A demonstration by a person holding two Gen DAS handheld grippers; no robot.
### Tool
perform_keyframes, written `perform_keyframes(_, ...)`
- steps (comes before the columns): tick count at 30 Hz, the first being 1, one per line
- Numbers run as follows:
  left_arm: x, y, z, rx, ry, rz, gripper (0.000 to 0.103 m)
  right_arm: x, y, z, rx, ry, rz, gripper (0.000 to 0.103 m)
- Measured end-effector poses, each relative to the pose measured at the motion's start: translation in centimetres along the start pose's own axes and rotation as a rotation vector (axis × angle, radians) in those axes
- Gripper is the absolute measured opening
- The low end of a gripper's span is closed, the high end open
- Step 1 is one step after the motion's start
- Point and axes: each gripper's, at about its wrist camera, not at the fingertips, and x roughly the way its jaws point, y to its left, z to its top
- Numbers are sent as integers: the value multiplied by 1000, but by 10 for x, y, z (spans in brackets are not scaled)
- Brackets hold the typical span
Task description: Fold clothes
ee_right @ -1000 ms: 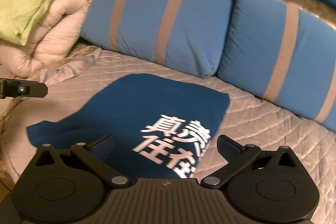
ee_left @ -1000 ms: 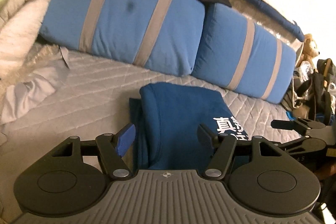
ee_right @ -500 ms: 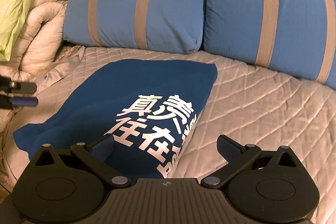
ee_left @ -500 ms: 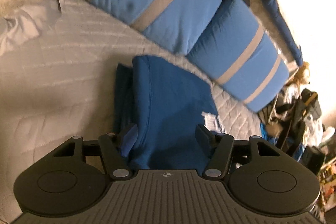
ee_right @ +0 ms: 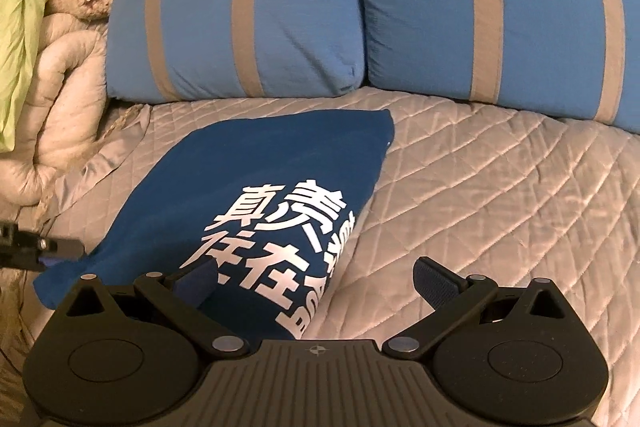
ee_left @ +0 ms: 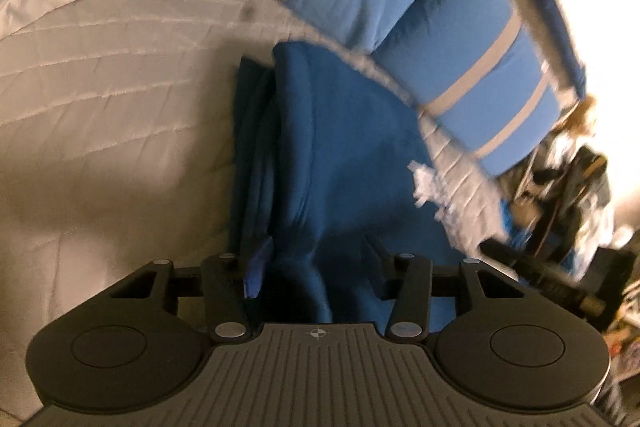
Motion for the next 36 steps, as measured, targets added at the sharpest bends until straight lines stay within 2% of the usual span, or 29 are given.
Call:
perform_keyframes(1,2,-1,-1,10,4,23,37,0,0,0,-1,0,-3,103)
perform_keyframes(2,3,-2,-2,19,4,53,18,1,1,0,-2,0,-6,103)
perform_keyframes(7,-12,-5,-7,34,-77,37,14,2,3,0,-12,1,-2,103)
perform_keyframes(20,-13,-8,-21,94,-81,157,15,3,-2,9,-13,16,-11,103)
perform_keyframes(23,-11,-15,-25,156,-82,214,20,2,-4,8,-21,14,-9,103)
perform_keyframes(25,-13,-19,-27,198,-93,256,31,2,-6,7,-19,17,-9,103)
perform_keyframes(26,-15,-21,-27,220,-101,276,40,3,-7,7,-16,20,-9,103)
perform_keyframes(27,-17,-20,-25,218,-108,270,47,3,-8,7,-12,23,-7,103)
perform_keyframes(28,-19,-19,-24,211,-115,258,50,4,-10,7,-10,25,-5,103)
perform_keyframes(31,-24,-8,-11,116,-117,129,64,5,-12,8,-7,24,-5,103)
perform_keyframes(32,-24,-7,-7,90,-118,98,71,6,-12,9,-6,23,-5,103)
perform_keyframes(34,-16,-5,0,73,-102,86,75,8,-13,10,0,23,-2,103)
perform_keyframes(36,-5,-2,7,65,-64,117,75,11,-13,12,8,24,0,103)
